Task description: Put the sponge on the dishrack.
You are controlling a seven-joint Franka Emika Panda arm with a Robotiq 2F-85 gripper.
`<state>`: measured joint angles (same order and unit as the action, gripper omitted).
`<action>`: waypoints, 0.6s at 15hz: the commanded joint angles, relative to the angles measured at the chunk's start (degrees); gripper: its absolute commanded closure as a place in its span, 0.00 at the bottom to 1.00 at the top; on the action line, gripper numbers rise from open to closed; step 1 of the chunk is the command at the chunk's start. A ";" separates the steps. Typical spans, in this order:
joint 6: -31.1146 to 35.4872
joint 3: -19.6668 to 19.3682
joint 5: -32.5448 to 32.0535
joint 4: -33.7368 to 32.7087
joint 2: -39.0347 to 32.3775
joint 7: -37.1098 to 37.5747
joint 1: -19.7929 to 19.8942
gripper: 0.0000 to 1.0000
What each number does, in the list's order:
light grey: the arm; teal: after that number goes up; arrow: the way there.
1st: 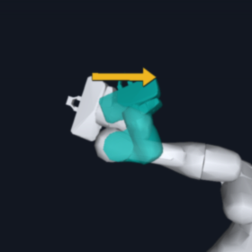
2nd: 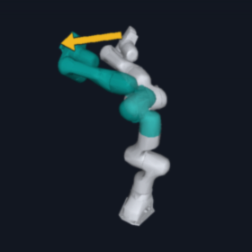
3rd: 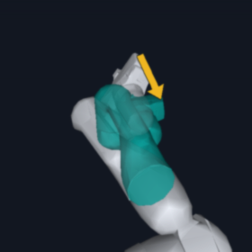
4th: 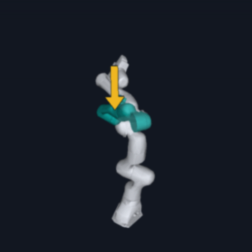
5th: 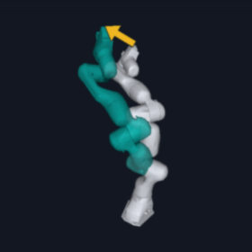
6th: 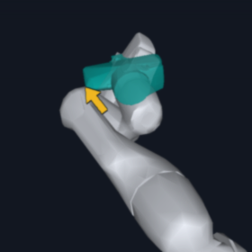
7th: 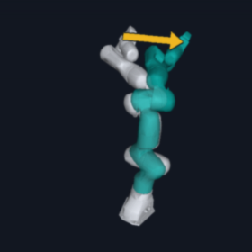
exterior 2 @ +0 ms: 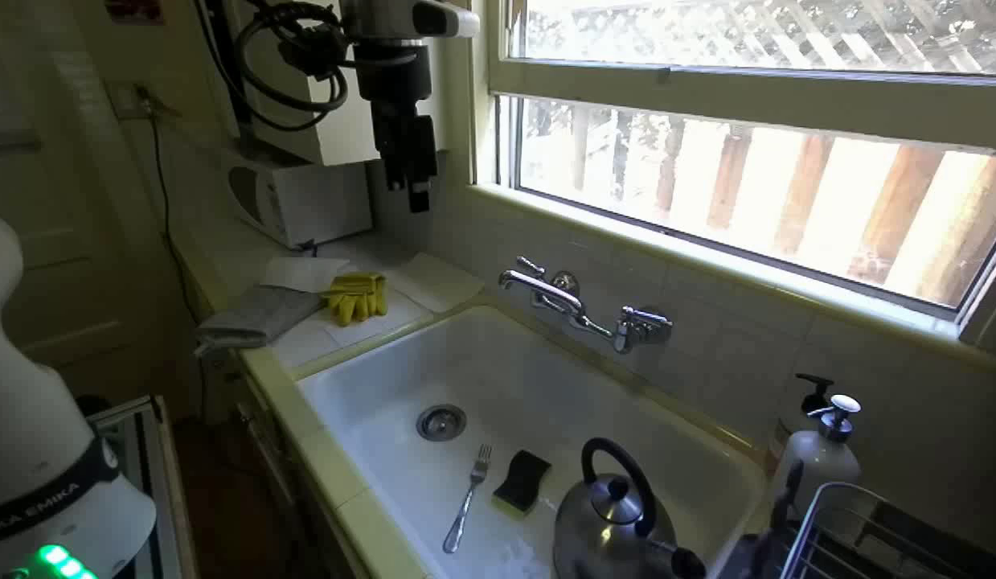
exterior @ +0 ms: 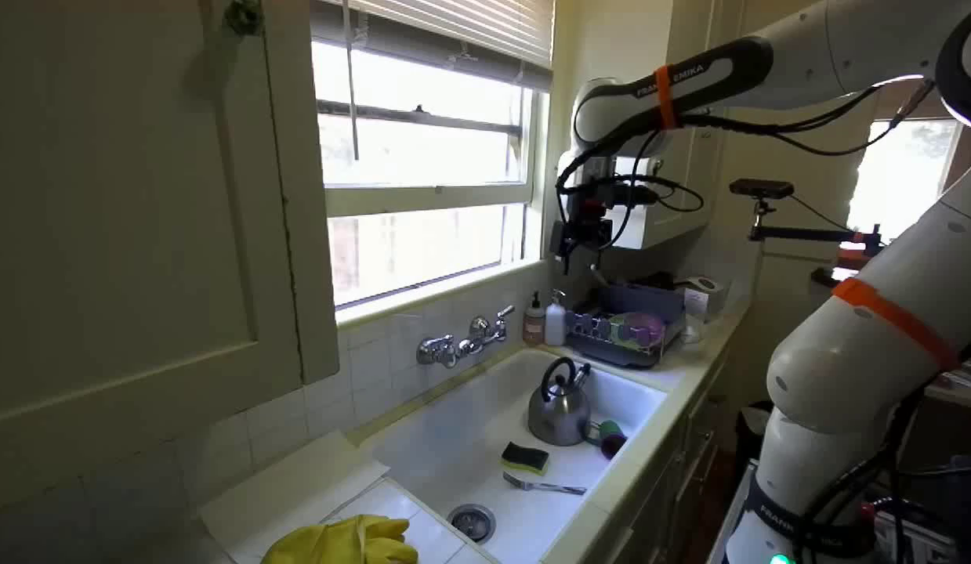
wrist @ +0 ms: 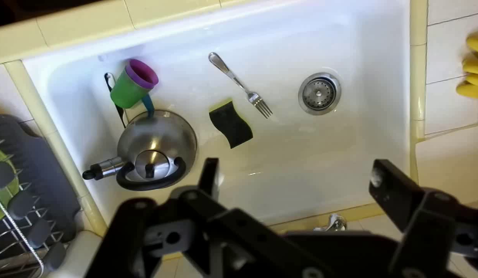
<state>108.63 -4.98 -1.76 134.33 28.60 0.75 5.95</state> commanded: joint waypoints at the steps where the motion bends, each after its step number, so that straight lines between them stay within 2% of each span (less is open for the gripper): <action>1: -0.17 -0.02 0.00 -0.15 -0.04 -0.02 -0.01 0.00; 7: -0.17 -0.02 0.00 -0.15 -0.04 -0.02 -0.01 0.00; 8: 3.53 1.44 -1.51 2.96 2.68 1.34 0.00 0.00; 9: 5.27 2.85 -3.00 4.15 2.18 3.46 0.31 0.00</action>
<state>109.38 -4.74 -1.94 134.53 28.75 0.75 5.95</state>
